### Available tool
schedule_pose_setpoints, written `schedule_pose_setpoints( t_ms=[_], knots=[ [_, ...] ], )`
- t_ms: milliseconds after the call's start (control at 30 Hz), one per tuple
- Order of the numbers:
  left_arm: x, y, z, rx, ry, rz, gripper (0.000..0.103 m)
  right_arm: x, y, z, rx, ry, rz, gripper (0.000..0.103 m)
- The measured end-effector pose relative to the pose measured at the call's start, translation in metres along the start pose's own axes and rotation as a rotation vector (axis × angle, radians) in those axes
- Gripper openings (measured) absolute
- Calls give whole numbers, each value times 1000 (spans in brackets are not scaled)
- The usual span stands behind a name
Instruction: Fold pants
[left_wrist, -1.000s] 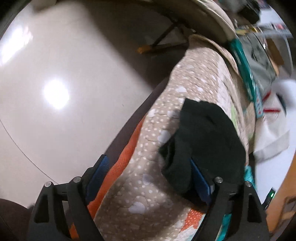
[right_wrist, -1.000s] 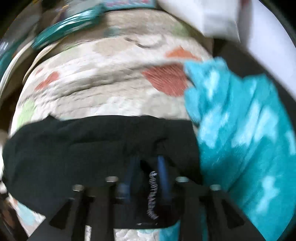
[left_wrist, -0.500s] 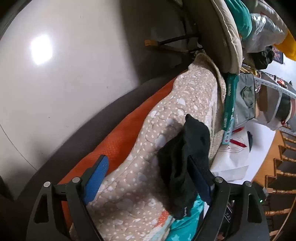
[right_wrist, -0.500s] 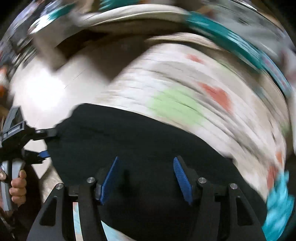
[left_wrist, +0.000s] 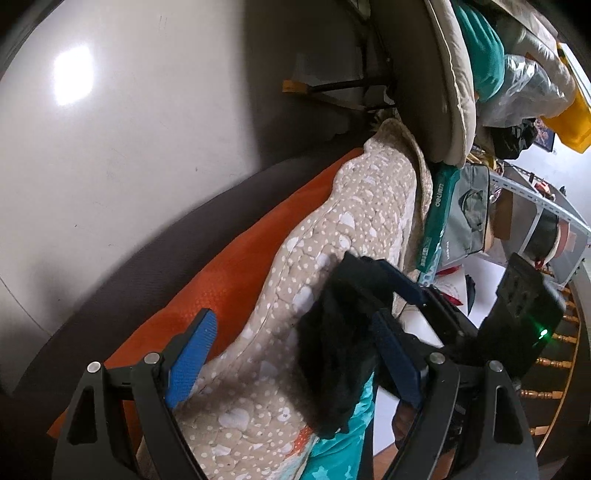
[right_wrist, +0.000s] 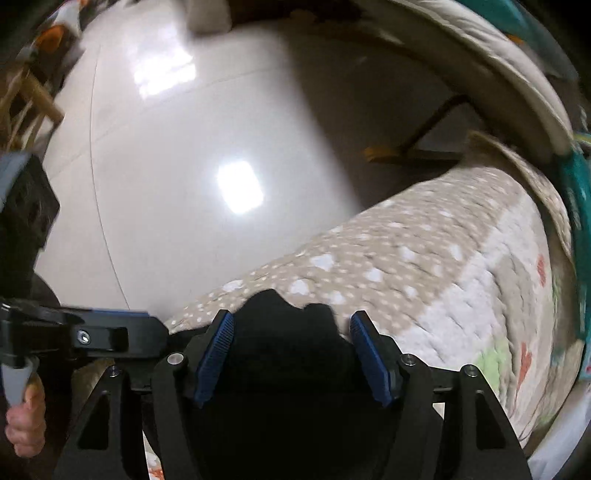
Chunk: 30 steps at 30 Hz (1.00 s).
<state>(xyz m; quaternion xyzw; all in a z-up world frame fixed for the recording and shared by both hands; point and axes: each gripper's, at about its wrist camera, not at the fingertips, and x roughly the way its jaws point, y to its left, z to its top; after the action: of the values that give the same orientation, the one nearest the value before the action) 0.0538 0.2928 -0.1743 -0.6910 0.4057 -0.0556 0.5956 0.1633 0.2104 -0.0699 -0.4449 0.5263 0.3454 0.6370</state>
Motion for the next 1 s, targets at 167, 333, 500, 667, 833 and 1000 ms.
schedule_pose_setpoints(
  t_ms=[167, 333, 500, 667, 833, 1000],
  knots=[
    [-2, -2, 1, 8, -6, -12, 85, -12, 0, -2, 26, -18, 32, 22],
    [-7, -11, -1, 71, -17, -16, 85, -35, -21, -14, 134, -98, 84, 18],
    [-1, -36, -15, 212, 19, -44, 85, -39, -30, -16, 195, -129, 113, 18],
    [10, -63, -33, 394, 47, 8, 85, -49, -33, -15, 219, -151, 115, 18],
    [23, -71, -41, 470, 79, 39, 47, -60, -41, -21, 255, -189, 140, 18],
    [32, -90, -56, 549, 101, 66, 16, -76, -48, -34, 291, -242, 157, 18]
  ],
)
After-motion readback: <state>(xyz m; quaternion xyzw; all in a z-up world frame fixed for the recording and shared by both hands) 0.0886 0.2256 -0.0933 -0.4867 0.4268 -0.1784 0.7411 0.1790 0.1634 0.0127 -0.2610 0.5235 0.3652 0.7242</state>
